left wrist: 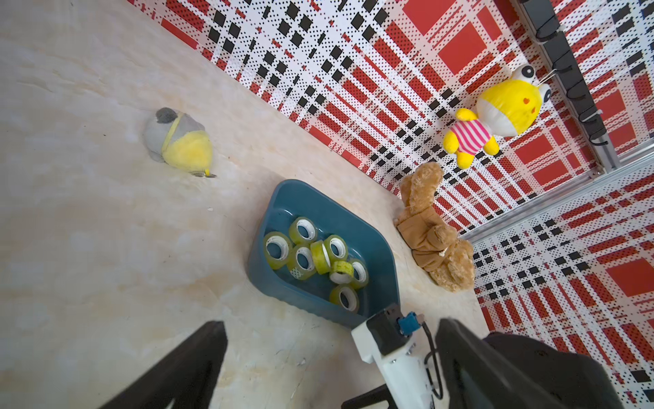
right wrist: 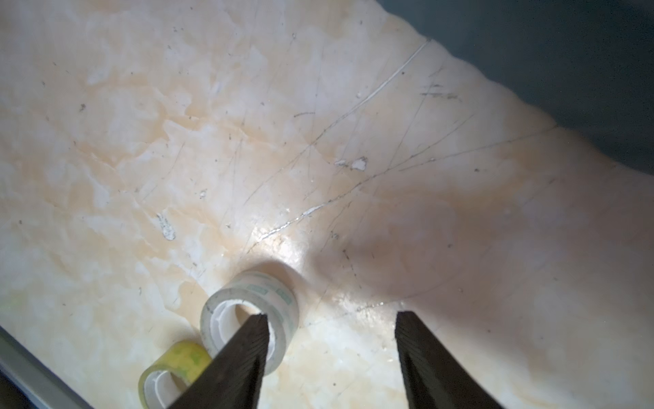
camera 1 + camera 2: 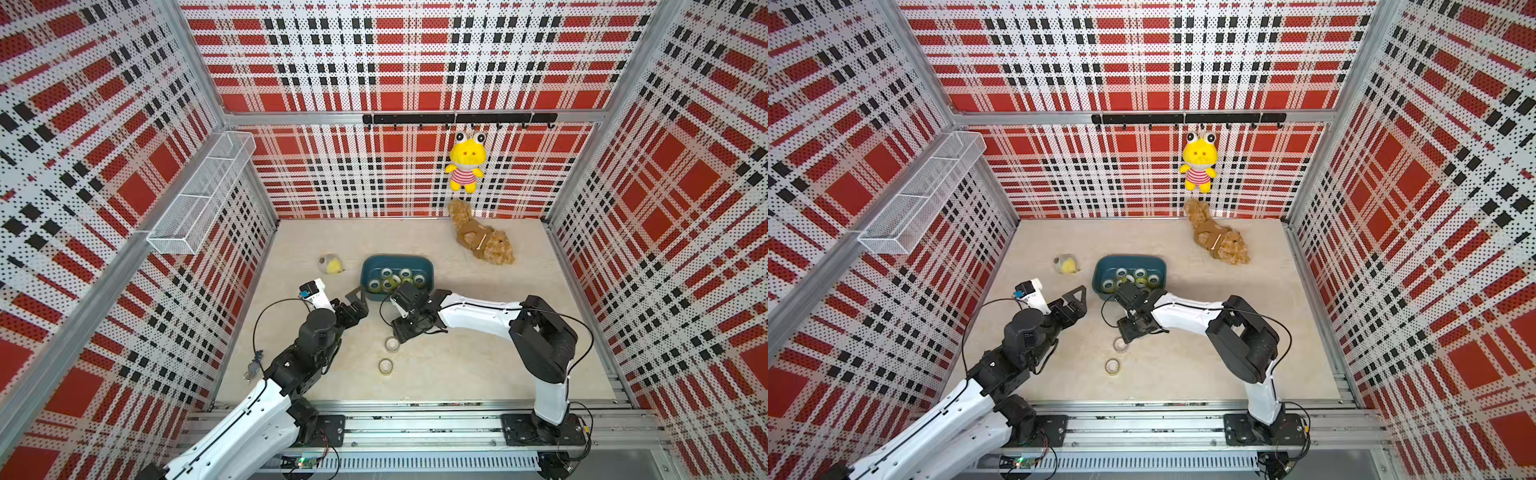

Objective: Put the transparent tape into the storage box
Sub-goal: Pick up the tape at the center of the board.

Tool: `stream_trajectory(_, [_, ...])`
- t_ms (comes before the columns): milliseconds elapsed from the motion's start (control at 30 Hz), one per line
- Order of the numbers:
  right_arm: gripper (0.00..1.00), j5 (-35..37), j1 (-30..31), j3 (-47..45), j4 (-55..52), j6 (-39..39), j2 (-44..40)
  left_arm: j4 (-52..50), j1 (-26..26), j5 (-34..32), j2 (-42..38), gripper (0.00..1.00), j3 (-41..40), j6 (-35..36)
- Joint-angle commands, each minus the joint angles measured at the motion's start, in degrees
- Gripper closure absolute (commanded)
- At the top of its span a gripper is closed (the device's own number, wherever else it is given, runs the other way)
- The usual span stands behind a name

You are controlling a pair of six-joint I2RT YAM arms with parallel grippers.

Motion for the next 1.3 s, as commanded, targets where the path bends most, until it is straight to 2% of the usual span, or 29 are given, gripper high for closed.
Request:
stream_trajectory(0, [0.36,1.5,1.0,1.7,-2.6,0.2,1.2,-0.5,-0.1,-0.8,-0.8,0.01,-0.6,0.5])
stream_trajectory(367, [0.36,3.7,3.2,4.1,-5.6,1.4,3.4,-0.8,0.2,-0.9,-1.4,0.01,-0.7,0.5])
stream_trajectory(867, [0.37,13.2,6.1,11.3,-13.4,3.9,11.9,-2.6,0.7,-1.8,-3.4,0.01,-0.6,0.5])
stream_trajectory(1067, [0.41,15.1,6.5,10.5,-13.4,4.2,13.5,-2.6,0.9,-1.5,-3.3,0.01,-0.6,0.6])
stream_trajectory(1267, [0.43,18.3,6.4,6.7,-13.3,6.1,9.9,-3.0,0.9,-1.5,-4.0,0.01,-0.5,0.6])
